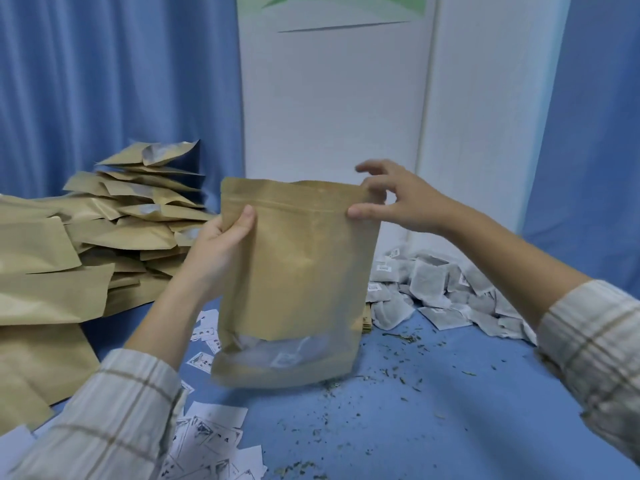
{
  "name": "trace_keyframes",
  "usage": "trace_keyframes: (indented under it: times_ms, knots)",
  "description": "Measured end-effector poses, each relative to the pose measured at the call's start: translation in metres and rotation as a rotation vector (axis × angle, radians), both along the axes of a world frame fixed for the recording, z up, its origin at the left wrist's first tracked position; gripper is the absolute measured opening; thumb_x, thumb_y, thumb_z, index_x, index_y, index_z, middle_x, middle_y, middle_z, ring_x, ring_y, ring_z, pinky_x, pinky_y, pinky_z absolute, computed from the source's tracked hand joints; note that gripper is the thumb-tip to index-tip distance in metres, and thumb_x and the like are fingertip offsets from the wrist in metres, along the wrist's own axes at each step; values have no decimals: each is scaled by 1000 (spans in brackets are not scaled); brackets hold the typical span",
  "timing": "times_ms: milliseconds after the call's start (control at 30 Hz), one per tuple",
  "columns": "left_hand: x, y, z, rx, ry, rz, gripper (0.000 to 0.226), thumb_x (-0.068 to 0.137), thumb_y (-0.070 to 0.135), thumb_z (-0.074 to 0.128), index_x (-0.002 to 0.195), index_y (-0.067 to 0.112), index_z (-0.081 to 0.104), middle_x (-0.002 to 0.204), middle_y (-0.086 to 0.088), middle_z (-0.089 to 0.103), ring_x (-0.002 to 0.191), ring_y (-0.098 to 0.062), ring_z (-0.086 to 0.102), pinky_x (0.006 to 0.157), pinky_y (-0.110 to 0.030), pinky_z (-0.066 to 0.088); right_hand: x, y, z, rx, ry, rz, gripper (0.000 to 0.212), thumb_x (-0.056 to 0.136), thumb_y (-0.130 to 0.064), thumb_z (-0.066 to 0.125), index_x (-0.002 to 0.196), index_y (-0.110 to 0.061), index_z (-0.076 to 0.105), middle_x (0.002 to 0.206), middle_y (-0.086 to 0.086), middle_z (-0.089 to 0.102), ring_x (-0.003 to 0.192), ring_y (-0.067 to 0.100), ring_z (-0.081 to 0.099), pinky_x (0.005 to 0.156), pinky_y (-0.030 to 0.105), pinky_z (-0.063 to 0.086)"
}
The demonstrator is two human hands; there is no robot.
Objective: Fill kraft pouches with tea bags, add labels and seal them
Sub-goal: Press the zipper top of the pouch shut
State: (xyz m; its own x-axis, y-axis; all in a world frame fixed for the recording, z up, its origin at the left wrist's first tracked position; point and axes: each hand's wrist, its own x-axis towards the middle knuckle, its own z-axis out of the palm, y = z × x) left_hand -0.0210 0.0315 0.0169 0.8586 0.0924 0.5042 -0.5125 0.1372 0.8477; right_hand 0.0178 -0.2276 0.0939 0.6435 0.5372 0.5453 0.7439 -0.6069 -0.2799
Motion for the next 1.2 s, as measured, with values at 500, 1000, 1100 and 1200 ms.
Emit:
trace_keyframes:
  times_ms: [500,1000,1100,1200]
  knots:
    - [36,-12,-2,-67,11,418,8,83,24,69,76,20,69,76,3,70,73,-14,64,73,-34,51,44,-5,-15,383,104,10,32,63,-32,83,88,-35,63,52,-16,50,61,2,51,62,14,39]
    - [27,-50,0,27,-92,544,23,89,37,58,74,21,56,61,13,57,56,2,52,56,-15,41,27,98,-24,96,-918,-611,55,69,-44,68,29,-15,44,25,-1,38,23,20,36,36,13,18]
    - [26,-53,-1,76,-95,617,25,91,33,57,69,21,50,58,11,56,56,-2,50,59,-17,38,29,103,-27,49,-971,-620,55,69,-47,66,29,-15,46,26,-3,41,24,18,39,41,14,14]
    - [29,-60,-4,141,-150,698,31,93,28,55,65,20,43,51,7,49,49,-4,42,53,-14,33,24,114,-30,37,-935,-634,59,72,-55,58,30,-18,38,27,-4,43,26,18,36,44,15,12]
